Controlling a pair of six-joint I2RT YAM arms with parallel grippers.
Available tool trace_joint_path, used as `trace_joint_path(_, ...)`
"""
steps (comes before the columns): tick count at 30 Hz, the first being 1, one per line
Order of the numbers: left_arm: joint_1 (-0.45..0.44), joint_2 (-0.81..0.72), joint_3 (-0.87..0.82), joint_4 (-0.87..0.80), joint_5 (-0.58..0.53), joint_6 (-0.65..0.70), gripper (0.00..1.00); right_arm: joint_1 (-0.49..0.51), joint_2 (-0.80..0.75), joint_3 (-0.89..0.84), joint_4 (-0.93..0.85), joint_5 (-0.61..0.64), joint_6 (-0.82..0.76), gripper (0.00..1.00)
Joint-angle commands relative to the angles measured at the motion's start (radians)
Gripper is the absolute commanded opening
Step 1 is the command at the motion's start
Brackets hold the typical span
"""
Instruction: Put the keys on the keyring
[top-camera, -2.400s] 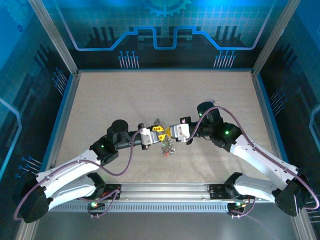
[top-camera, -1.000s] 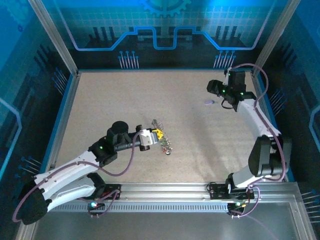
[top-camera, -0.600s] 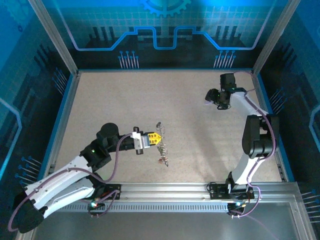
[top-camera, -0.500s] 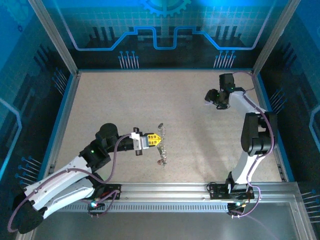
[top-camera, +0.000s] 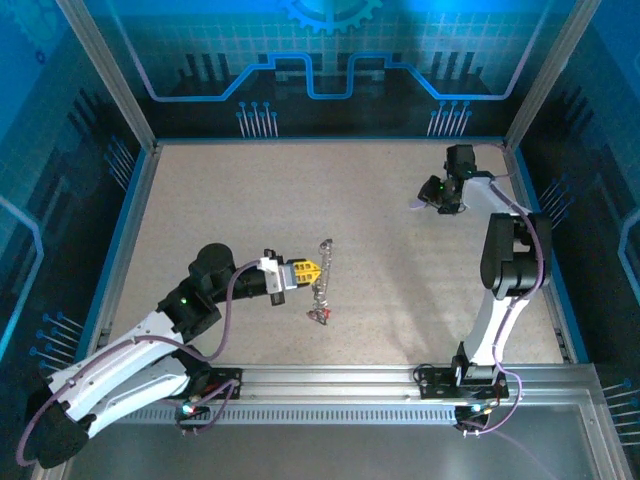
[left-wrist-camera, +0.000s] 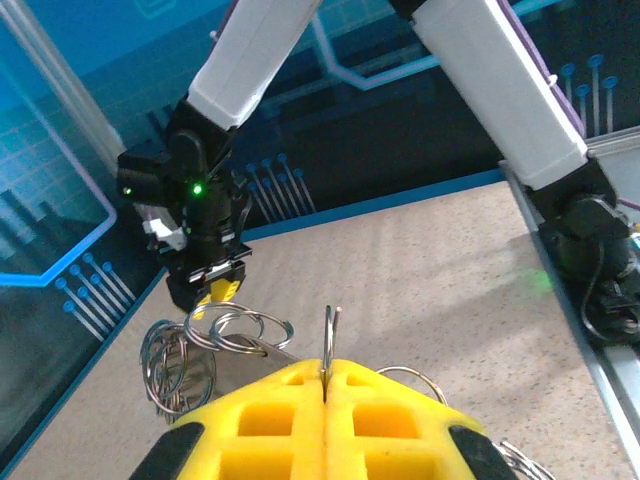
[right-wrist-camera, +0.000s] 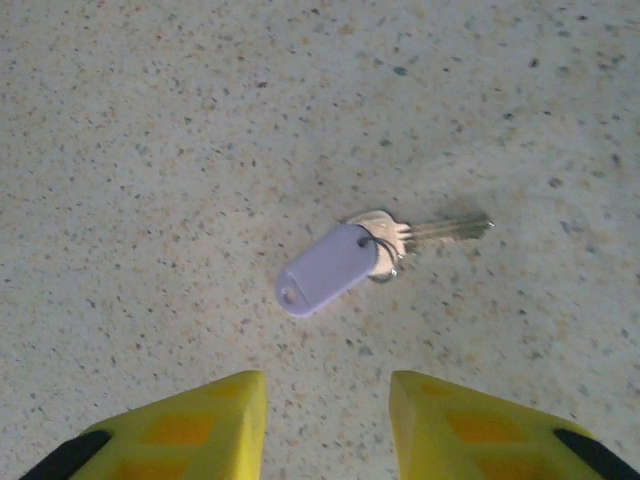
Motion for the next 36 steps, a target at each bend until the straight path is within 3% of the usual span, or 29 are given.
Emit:
trace_joint_path(1, 0.022, 0.0, 0.039, 0.012, -0.037, -0.016, 0.0, -0.009, 0.049, 0.052, -0.034, -0.04, -0.031, 0.34)
trace_joint_path(14, 0.038, 0.004, 0.024, 0.008, -0.031, -0.001, 0.0, -0.026, 0.211, 0.223, -0.113, 0.052, -0.11, 0.31)
trace_joint_path(19, 0.04, 0.009, 0.02, 0.003, -0.041, 0.012, 0.0, -0.037, 0.235, 0.216, -0.091, -0.013, -0.116, 0.37)
trace_joint_path(28, 0.04, 0.017, 0.025, -0.001, -0.05, 0.009, 0.0, -0.046, 0.274, 0.258, -0.139, -0.041, -0.118, 0.38)
trace_joint_path(36, 0.039, 0.032, 0.031, 0.005, -0.049, 0.006, 0.0, -0.043, 0.297, 0.282, -0.16, -0.081, -0.123, 0.31)
